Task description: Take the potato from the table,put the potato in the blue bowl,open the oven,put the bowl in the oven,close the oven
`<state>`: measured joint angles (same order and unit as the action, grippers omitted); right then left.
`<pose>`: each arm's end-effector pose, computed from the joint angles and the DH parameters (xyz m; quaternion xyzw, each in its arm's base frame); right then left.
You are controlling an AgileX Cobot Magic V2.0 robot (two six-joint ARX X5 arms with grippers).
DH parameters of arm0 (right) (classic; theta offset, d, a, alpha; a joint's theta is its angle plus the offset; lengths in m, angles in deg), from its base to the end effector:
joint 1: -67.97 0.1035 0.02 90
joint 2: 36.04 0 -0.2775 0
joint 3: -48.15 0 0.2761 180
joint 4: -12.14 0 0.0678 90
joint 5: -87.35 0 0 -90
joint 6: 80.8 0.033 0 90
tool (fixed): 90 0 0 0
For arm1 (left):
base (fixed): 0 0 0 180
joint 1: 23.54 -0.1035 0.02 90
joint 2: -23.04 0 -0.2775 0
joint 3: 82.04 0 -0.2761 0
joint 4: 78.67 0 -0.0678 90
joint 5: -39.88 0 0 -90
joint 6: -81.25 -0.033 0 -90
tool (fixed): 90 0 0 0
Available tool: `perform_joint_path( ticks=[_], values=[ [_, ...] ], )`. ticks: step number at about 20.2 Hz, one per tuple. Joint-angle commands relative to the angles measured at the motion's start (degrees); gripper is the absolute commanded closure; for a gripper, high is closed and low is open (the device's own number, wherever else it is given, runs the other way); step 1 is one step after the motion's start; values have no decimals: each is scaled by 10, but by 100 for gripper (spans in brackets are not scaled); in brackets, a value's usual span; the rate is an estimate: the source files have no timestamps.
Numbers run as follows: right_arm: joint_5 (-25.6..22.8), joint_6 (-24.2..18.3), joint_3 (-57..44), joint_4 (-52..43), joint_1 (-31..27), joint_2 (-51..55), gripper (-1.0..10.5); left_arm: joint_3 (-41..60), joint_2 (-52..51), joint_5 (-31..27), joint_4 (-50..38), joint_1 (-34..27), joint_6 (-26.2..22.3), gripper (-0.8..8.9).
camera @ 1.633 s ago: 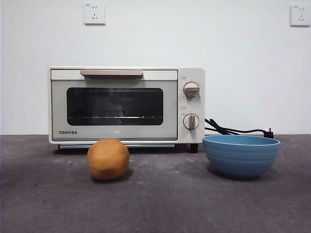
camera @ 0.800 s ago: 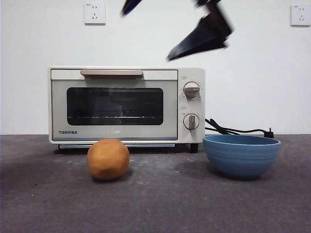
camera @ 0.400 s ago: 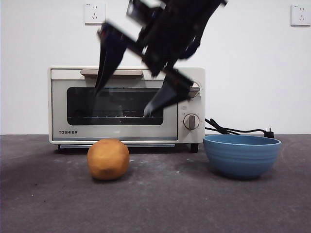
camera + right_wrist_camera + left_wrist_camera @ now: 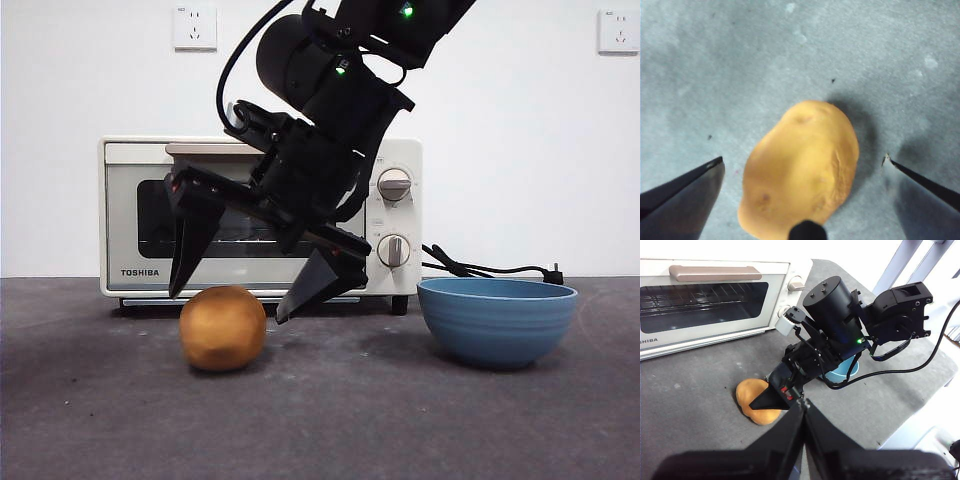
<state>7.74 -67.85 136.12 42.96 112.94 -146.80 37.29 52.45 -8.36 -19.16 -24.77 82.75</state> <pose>0.3017 0.3098 0.1753 -0.0440 0.4746 0.3634 0.8005 0.0961 -0.0199 0.3393 -0.1013 0.2314 -0.3329 0.9085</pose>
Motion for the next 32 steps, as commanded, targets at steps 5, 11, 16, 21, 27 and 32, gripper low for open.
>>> perform_joint_path(
  ticks=[5,11,16,21,27,32],
  values=[
    [-6,7,0,3,13,-28,517,0,-1,3,1,2,-5,821],
    [-18,5,0,-2,13,-28,967,0,-1,2,7,8,-7,821],
    [-26,-23,0,29,12,47,963,0,-1,2,7,9,-7,821],
    [-125,-101,0,164,-25,180,963,0,-1,2,7,9,-16,821],
    [-116,-130,-11,285,-148,215,963,0,-1,2,7,9,-16,821],
    [-101,-130,-88,232,-184,215,963,0,-1,-14,7,9,-16,821]
  ],
)
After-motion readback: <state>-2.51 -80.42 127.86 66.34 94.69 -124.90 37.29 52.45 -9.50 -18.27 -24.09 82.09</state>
